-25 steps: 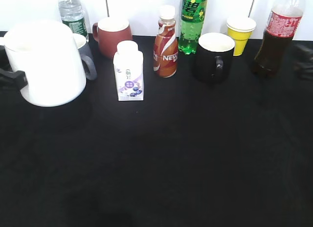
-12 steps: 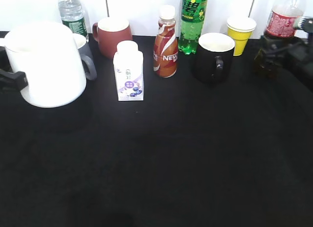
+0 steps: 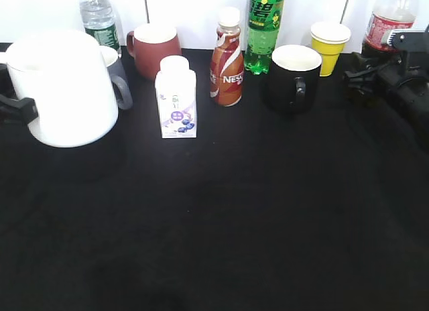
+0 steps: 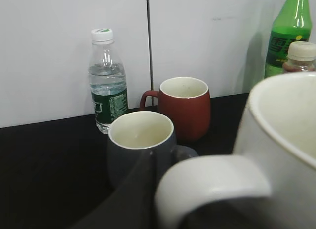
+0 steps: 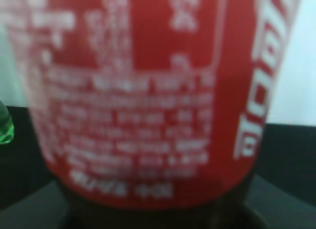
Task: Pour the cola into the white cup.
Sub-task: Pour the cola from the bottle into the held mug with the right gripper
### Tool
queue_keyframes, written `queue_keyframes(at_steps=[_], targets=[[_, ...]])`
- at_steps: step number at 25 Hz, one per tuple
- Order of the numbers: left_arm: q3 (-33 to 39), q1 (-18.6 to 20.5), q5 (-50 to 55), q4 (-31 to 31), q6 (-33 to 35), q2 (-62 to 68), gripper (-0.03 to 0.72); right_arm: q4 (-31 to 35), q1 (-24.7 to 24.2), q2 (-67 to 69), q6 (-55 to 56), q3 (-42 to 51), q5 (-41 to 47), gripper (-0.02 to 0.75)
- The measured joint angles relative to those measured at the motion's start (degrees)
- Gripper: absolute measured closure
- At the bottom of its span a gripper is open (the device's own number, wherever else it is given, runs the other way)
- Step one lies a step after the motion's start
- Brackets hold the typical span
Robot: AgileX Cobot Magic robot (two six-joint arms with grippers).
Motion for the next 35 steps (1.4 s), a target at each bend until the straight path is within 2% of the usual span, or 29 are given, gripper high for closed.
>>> queue_keyframes(at_steps=[2, 4, 6, 9, 10, 11, 12, 13, 14, 16, 18, 22, 25, 28, 35], targets=[[0.0, 0.0, 0.0, 0.0, 0.0, 0.0, 0.627, -0.2, 0.0, -0.6, -0.2, 1.1, -3.9, 0.354], [0.0, 0.0, 0.0, 0.0, 0.0, 0.0, 0.627, -0.5, 0.0, -3.3, -0.2, 2.8, -4.1, 0.354], [0.0, 0.0, 0.0, 0.1, 0.0, 0.0, 0.627, -3.8, 0.0, -9.4, -0.2, 6.1, -4.5, 0.354], [0.0, 0.0, 0.0, 6.5, -1.7, 0.0, 0.627, -8.7, 1.5, -20.7, -0.2, 11.1, -1.5, 0.354], [0.0, 0.0, 0.0, 7.7, -3.5, 0.0, 0.627, -9.2, 3.7, -24.1, -0.2, 11.5, 1.7, 0.354], [0.0, 0.0, -0.1, 9.6, -4.7, 0.1, 0.627, -9.7, 8.3, -28.2, -0.2, 11.6, 5.9, 0.354], [0.0, 0.0, -0.4, 10.7, -5.3, 0.5, 0.627, -9.8, 9.8, -29.2, -0.2, 11.6, 7.1, 0.354], [0.0, 0.0, -1.0, 14.3, -8.9, 1.6, 0.627, -10.0, 15.1, -30.7, -0.6, 11.6, 9.5, 0.354], [0.0, 0.0, -1.6, 17.3, -11.7, 2.1, 0.627, -10.1, 18.4, -31.1, -2.8, 11.7, 11.4, 0.354], [0.0, 0.0, -3.2, 23.2, -14.3, 3.1, 0.627, -10.4, 25.0, -31.1, -9.6, 11.8, 15.7, 0.354], [0.0, 0.0, -5.6, 26.6, -16.0, 4.2, 0.627, -10.7, 29.3, -30.9, -20.1, 11.8, 18.0, 0.355], [0.0, 0.0, -5.6, 32.5, -16.5, 4.3, 0.627, -10.5, 30.3, -29.4, -42.1, 11.8, 18.2, 0.357], [0.0, 0.0, -5.5, 34.0, -16.6, 4.3, 0.627, -6.6, 30.3, -27.4, -56.3, 11.8, 18.3, 0.363], [0.0, 0.0, -5.8, 34.1, -16.8, 6.3, 0.627, -5.0, 30.3, -25.2, -61.1, 11.8, 13.5, 0.363], [0.0, 0.0, -9.6, 36.0, -16.8, 10.9, 0.627, -4.1, 30.3, -23.8, -75.2, 11.8, 9.8, 0.364]])
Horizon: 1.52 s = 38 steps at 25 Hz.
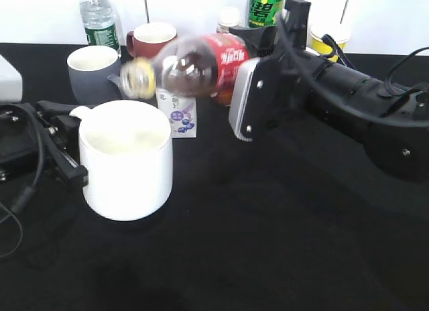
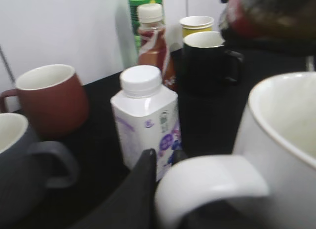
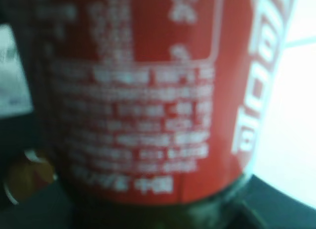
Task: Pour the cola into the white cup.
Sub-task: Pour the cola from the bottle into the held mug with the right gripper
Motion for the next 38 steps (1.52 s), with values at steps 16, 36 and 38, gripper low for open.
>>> queue_keyframes(at_steps=[16, 36, 38], targets=[[0.0, 0.0, 0.5, 0.7, 0.1, 0.1, 0.627, 0.2, 0.0, 0.0, -14.5, 0.0, -5.9, 0.369], [0.0, 0.0, -1.4, 1.3, 0.2, 0.2, 0.627, 0.3, 0.0, 0.0, -13.3, -0.1, -6.2, 0.37], [0.0, 0.0, -2.7, 0.1, 0.3, 0.2, 0.627, 0.3, 0.0, 0.0, -11.0, -0.1, -5.3, 0.37]])
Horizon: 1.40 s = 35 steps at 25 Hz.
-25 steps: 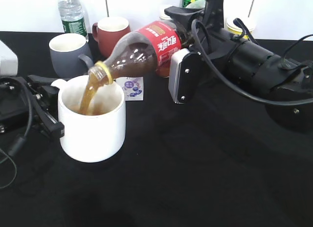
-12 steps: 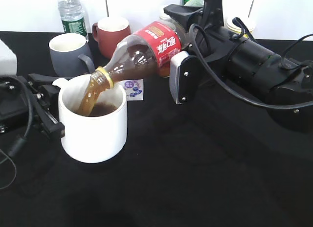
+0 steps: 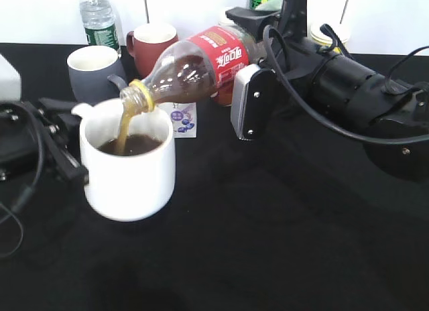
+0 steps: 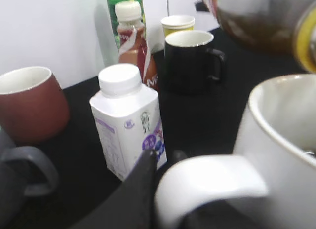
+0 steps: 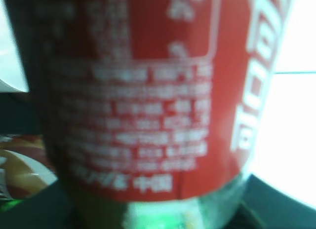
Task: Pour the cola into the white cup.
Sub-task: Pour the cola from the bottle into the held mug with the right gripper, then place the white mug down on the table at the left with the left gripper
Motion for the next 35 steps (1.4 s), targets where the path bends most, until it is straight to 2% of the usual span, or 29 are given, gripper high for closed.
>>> queue_keyframes(at_steps=[8, 10, 15, 18, 19, 21, 23, 25, 30, 33, 35], targets=[[0.0, 0.0, -4.8, -4.2, 0.0, 0.0, 0.627, -0.5, 0.3, 0.0, 18.3, 0.0, 2.0, 0.371], [0.0, 0.0, -4.9, -4.2, 0.0, 0.0, 0.627, -0.4, 0.3, 0.0, 25.8, 0.0, 2.1, 0.371], [0.0, 0.0, -3.2, -9.8, 0.4, 0.0, 0.627, 0.5, 0.5, 0.0, 67.4, 0.0, 2.1, 0.371], [0.0, 0.0, -0.9, -15.1, 3.9, 0.0, 0.627, 0.7, 0.5, -2.0, 80.1, 1.5, 2.3, 0.371], [0.0, 0.0, -0.8, -17.4, 5.9, 0.0, 0.627, 2.2, 0.5, -3.7, 81.2, 3.2, 2.3, 0.371], [0.0, 0.4, -0.6, -22.8, 9.1, 0.0, 0.627, 10.4, 0.5, -8.4, 81.7, 7.7, 2.3, 0.371], [0.0, 3.7, -0.6, -24.4, 9.8, 0.0, 0.627, 16.5, 0.5, -13.3, 81.5, 12.6, 2.3, 0.371], [0.0, 9.0, -0.6, -24.8, 10.2, -0.2, 0.627, 20.5, 0.5, -17.4, 80.7, 17.4, 2.3, 0.371], [-0.9, 21.9, -1.0, -25.1, 12.7, 1.2, 0.627, 25.0, 0.5, -22.6, 76.4, 22.7, 2.4, 0.371], [-7.7, 26.8, -1.9, -25.2, 12.8, 9.5, 0.627, 25.1, 0.5, -22.6, 75.7, 22.7, 2.4, 0.371], [-13.6, 27.8, -2.0, -25.4, 12.9, 15.7, 0.627, 25.1, 0.5, -22.6, 75.6, 22.7, 2.4, 0.371]])
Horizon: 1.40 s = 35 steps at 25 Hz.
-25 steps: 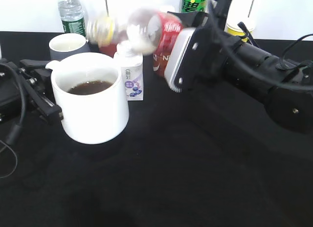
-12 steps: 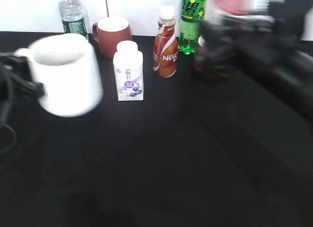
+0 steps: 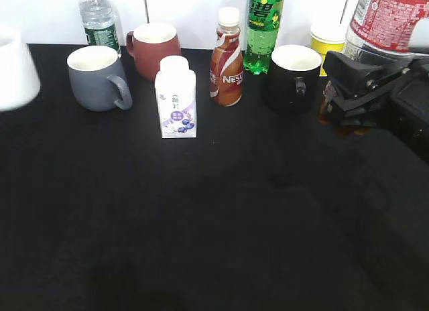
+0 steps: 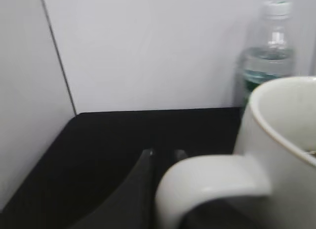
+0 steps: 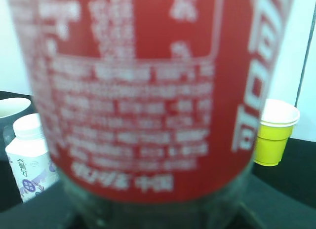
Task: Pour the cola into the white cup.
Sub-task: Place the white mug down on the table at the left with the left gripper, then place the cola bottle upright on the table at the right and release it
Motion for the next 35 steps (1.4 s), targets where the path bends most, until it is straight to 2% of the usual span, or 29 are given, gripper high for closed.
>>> queue_keyframes(at_steps=[6, 9, 17, 20, 21, 23, 26, 30, 32, 33, 35], targets=[[-20.9, 0.0, 0.1, 0.1, -1.8, 20.1, 0.627, 0.0, 0.0, 0.0, -0.1, 0.0, 0.0, 0.371], [-28.4, -0.5, 1.1, 0.2, -3.3, 26.4, 0.627, 0.0, 0.0, 0.0, -0.2, 0.0, 0.0, 0.371], [-32.7, -1.9, 0.1, 2.1, -4.7, 31.6, 0.615, 0.1, 0.0, 0.0, -0.2, 0.0, 0.5, 0.371], [-32.7, -2.1, 0.8, 2.2, -5.2, 31.6, 0.451, 0.2, 0.0, 0.0, -1.3, 0.0, 0.6, 0.371], [-32.1, -2.0, 0.9, 2.1, -5.2, 31.1, 0.412, 0.3, 0.0, 0.0, -1.8, 0.0, 0.6, 0.371], [-28.7, -2.0, 0.8, 2.0, -5.3, 28.6, 0.391, 0.7, 0.0, 0.0, -2.2, 0.0, 0.6, 0.371], [-17.5, -2.0, -2.1, 1.7, -5.4, 21.8, 0.386, 2.7, 0.0, 0.0, -2.3, 0.0, 0.6, 0.371], [3.6, -2.1, -13.7, 6.6, -5.4, 9.2, 0.386, 18.6, 0.0, 0.0, -11.1, -0.5, -3.7, 0.371], [9.6, -2.2, -14.3, 7.2, -6.1, 2.6, 0.386, 23.3, -0.5, 0.0, -15.1, -2.2, -4.0, 0.371], [11.1, -2.2, -14.1, 8.2, -7.0, -0.5, 0.386, 23.6, -2.2, 0.0, -15.8, -3.2, -2.7, 0.371], [11.6, -2.5, -8.9, 13.0, -10.4, -6.6, 0.386, 20.3, -10.1, 0.0, -15.3, -6.1, 3.5, 0.371]])
